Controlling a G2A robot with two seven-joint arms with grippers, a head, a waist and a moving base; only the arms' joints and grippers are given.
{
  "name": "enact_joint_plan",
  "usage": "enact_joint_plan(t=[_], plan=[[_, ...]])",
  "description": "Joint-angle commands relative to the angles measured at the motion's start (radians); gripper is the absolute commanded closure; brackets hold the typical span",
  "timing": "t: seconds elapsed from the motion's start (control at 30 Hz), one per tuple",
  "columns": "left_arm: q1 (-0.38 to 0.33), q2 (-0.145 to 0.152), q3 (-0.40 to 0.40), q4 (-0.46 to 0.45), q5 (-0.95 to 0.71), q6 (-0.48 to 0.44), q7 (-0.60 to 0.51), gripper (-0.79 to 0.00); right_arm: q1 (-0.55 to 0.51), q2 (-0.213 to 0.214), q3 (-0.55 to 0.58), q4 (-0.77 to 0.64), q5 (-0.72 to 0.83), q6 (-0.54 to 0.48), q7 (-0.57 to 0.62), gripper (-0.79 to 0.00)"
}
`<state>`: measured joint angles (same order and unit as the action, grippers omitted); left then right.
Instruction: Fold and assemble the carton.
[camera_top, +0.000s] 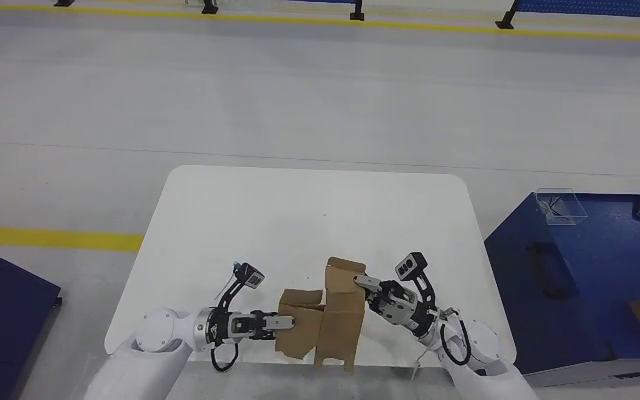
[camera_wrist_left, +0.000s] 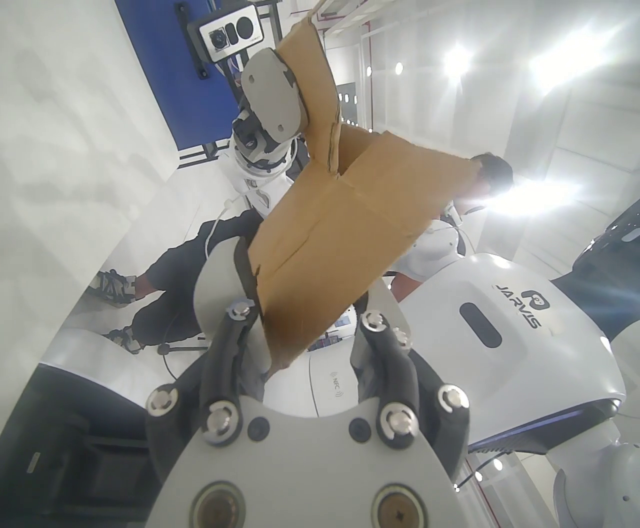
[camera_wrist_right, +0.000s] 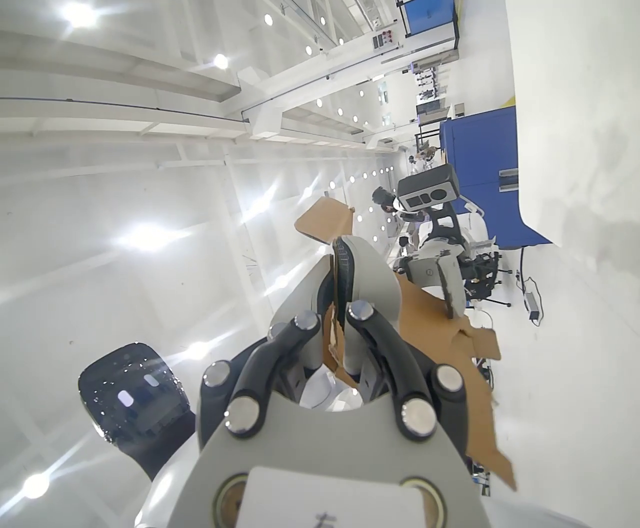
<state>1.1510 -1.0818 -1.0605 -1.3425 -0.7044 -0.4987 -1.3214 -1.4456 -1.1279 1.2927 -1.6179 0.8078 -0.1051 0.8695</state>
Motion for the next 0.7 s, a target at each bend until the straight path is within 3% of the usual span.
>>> enact_joint_plan(t=[0.0,0.1,0.27,0.47,0.67], plan=[[0.0,0.0,0.0,0.0,0.0,0.0,0.0,-0.785,-0.002,-0.001,-0.002,-0.007,0.002,0.0,-0.009,0.0],[0.0,0.0,-0.007,-0.005,0.003,-0.01,0.022,-0.785,-0.018,-0.005,-0.01,-0.046,0.002,-0.029,-0.042,0.0],[0.044,0.006,-0.081,-0.089,0.214,-0.268,0.268,-0.785,-0.028,-0.01,-0.015,-0.057,0.025,-0.041,-0.082,0.0],[0.124,0.015,-0.076,-0.229,0.547,-0.492,0.493,-0.785,-0.016,-0.017,-0.019,-0.049,0.038,-0.041,-0.137,0.0],[0.146,0.015,-0.029,-0.309,0.613,-0.514,0.515,-0.785,-0.012,-0.022,-0.03,-0.048,0.042,-0.038,-0.15,0.0]])
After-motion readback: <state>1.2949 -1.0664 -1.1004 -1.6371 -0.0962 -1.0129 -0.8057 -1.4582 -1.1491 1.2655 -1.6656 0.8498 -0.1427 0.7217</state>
